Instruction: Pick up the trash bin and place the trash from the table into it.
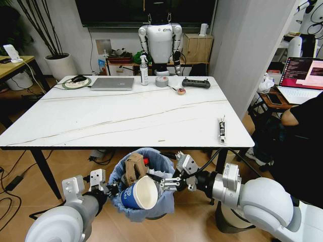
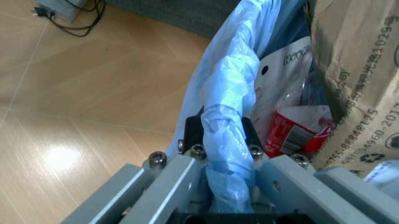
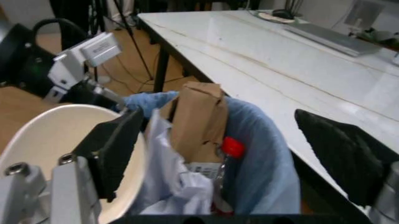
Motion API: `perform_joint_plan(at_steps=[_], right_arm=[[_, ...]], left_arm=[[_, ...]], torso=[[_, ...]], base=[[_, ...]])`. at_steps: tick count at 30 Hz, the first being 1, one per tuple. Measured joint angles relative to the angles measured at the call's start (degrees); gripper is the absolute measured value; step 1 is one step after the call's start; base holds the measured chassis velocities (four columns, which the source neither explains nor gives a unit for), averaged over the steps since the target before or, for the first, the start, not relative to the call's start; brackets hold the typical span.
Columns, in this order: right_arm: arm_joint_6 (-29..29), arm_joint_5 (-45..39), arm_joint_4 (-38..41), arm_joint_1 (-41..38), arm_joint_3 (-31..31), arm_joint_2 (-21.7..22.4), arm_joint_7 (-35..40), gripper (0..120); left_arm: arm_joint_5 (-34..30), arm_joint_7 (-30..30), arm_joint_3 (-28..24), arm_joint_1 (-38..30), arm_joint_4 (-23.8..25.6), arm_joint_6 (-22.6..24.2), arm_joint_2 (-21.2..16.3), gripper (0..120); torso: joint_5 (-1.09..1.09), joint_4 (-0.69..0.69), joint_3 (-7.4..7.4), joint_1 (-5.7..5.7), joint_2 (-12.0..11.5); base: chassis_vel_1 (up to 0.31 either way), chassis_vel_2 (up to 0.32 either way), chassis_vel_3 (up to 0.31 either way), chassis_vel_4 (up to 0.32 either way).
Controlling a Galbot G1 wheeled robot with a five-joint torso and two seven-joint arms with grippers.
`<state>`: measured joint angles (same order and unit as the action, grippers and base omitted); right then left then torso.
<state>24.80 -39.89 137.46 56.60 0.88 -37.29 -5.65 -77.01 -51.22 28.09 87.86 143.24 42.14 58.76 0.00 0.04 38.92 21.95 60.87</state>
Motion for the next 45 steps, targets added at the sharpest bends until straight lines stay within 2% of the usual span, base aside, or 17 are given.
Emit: perform_joint_plan(at_steps=[2, 4, 6, 7, 8, 15, 16, 22, 30, 37, 45], right_arm=[[0.0, -0.6, 0.0, -0.2, -0.3, -0.2, 0.9, 95], [0.3, -3.7, -0.1, -0.9, -1.1, -1.1, 5.7, 99], [3.0, -8.0, -1.2, -1.6, -1.9, -3.6, 16.4, 100], [3.7, -8.9, -2.0, -1.7, -2.3, -4.4, 19.4, 100], [3.7, -8.9, -2.0, -1.7, -2.3, -4.4, 19.4, 100], [4.4, -17.1, -10.2, -4.9, -4.0, -10.3, 36.6, 100], [4.4, -17.1, -10.2, -4.9, -4.0, -10.3, 36.6, 100], [5.2, -21.2, -21.7, -12.0, -3.4, -13.8, 43.0, 100], [7.9, -23.3, -31.3, -19.1, -1.9, -16.0, 47.6, 100], [9.7, -24.8, -34.7, -19.5, -2.0, -16.4, 50.2, 100], [10.5, -24.6, -34.7, -18.4, -3.0, -15.4, 51.1, 99]], left_arm=[[0.0, 0.0, 0.0, 0.0, 0.0, 0.0, 0.0, 0], [0.0, 0.0, 0.0, 0.0, 0.0, 0.0, 0.2, 0], [0.1, 0.1, 0.0, 0.2, 0.0, 0.0, 0.5, 0], [0.1, 0.1, 0.0, 0.3, 0.0, 0.0, 0.6, 0], [0.1, 0.1, 0.0, 0.3, 0.0, 0.0, 0.6, 0], [0.2, 0.1, 0.6, 0.9, 0.0, 0.0, 1.1, 0], [0.2, 0.1, 0.6, 0.9, 0.0, 0.0, 1.1, 0], [0.2, 0.1, 1.0, 1.0, 0.0, 0.0, 1.0, 0], [0.1, 0.1, 1.1, 0.9, 0.0, 0.0, 1.0, 0], [0.0, 0.1, 1.3, 0.7, 0.0, 0.0, 1.0, 0], [0.0, 0.3, 1.2, 0.6, 0.0, 0.0, 1.0, 0]], torso=[[0.0, 0.0, 0.0, 0.0, 0.0], [-0.02, 0.0, 0.0, 0.0, 0.0], [0.0, 0.0, 0.0, 0.0, 0.0], [0.0, 0.01, 0.0, 0.0, 0.0], [0.0, 0.01, 0.0, 0.0, 0.0], [-0.01, 0.0, 0.0, 0.01, 0.0], [-0.01, 0.0, 0.0, 0.01, 0.0], [0.0, 0.0, 0.0, 0.01, 0.0], [0.0, 0.01, 0.01, 0.02, 0.0], [0.0, 0.0, 0.01, 0.02, 0.0], [0.0, 0.0, 0.0, 0.0, 0.0]], base=[[0.0, 0.0, 0.0, 0.0], [0.0, 0.0, 0.0, 0.0], [0.0, 0.0, 0.0, 0.0], [0.0, 0.0, 0.0, 0.0], [0.0, 0.0, 0.0, 0.0], [0.0, 0.0, 0.0, 0.0], [0.0, 0.0, 0.0, 0.0], [0.0, 0.0, 0.0, 0.0], [0.0, 0.0, 0.0, 0.0], [0.0, 0.0, 0.0, 0.0], [0.0, 0.0, 0.0, 0.0]])
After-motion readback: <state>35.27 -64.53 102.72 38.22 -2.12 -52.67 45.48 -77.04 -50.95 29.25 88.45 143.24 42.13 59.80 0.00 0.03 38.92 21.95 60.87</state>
